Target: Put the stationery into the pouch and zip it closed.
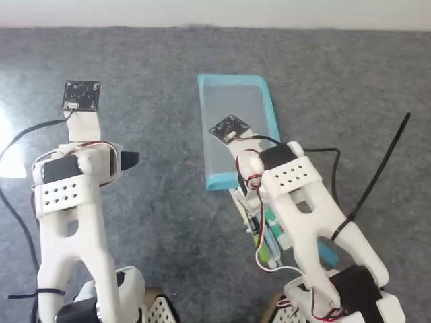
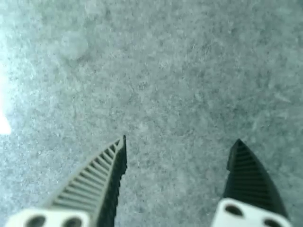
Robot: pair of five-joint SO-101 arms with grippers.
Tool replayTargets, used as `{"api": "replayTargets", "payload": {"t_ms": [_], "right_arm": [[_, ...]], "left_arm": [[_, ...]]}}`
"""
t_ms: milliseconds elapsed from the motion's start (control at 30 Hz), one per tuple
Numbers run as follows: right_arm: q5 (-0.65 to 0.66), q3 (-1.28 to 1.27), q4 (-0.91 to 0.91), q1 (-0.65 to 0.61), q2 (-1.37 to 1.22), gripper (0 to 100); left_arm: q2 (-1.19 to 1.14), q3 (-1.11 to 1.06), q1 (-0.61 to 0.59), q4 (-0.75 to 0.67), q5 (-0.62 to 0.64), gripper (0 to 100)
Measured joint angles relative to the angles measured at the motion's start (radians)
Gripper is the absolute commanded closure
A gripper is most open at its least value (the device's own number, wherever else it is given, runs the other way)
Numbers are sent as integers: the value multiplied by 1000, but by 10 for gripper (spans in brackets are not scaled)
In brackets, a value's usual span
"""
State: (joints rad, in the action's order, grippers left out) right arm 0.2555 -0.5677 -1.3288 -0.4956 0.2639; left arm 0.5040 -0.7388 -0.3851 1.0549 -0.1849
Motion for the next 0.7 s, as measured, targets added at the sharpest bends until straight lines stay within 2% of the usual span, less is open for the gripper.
{"api": "replayTargets", "payload": {"t_ms": [167,333,433,700], "right_arm": [[0,0,0,46,0,902],[77,0,38,221,-5,828],[117,0,74,299,-23,820],[183,0,87,296,-129,820]], "left_arm": [[-3,0,0,-2,-3,673],[-3,0,0,-2,-3,673],[-3,-25,0,-14,-3,673],[-3,-60,14,-72,-3,673]]}}
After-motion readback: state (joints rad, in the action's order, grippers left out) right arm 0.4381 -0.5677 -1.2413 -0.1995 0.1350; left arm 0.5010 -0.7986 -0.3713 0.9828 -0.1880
